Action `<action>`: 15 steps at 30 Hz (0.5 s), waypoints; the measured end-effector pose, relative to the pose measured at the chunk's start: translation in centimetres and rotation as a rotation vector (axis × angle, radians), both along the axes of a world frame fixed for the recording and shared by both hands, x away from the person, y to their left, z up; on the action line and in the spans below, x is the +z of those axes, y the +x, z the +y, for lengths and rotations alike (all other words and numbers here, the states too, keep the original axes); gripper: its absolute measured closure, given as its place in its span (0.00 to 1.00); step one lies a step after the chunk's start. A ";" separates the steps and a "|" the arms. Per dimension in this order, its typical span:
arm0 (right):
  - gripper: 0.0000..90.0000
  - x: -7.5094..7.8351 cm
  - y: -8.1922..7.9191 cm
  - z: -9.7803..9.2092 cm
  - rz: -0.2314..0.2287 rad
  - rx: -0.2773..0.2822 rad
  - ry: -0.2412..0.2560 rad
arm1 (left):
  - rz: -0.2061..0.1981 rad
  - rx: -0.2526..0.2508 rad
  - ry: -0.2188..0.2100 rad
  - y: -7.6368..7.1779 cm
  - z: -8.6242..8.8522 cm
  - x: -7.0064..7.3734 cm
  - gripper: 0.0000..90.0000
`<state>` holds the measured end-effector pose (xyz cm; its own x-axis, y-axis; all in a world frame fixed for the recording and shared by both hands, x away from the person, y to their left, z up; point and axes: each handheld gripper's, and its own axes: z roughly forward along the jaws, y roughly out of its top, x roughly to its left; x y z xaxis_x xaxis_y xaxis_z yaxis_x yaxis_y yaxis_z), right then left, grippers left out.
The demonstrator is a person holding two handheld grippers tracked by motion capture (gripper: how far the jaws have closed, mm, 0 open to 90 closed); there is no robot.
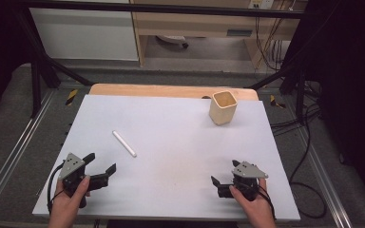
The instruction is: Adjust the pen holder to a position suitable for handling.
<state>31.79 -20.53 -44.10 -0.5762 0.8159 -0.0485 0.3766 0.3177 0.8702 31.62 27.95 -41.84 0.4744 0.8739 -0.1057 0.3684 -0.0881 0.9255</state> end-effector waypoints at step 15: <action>0.05 0.7 0.4 5.2 0.026 0.095 -0.023 | -0.004 -0.034 0.037 -0.3 -0.8 0.0 0.08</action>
<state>32.16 -15.36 -43.37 -0.6526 0.7560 -0.0503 0.3662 0.3728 0.8526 31.37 27.13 -41.81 0.5046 0.8604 -0.0714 0.3606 -0.1348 0.9229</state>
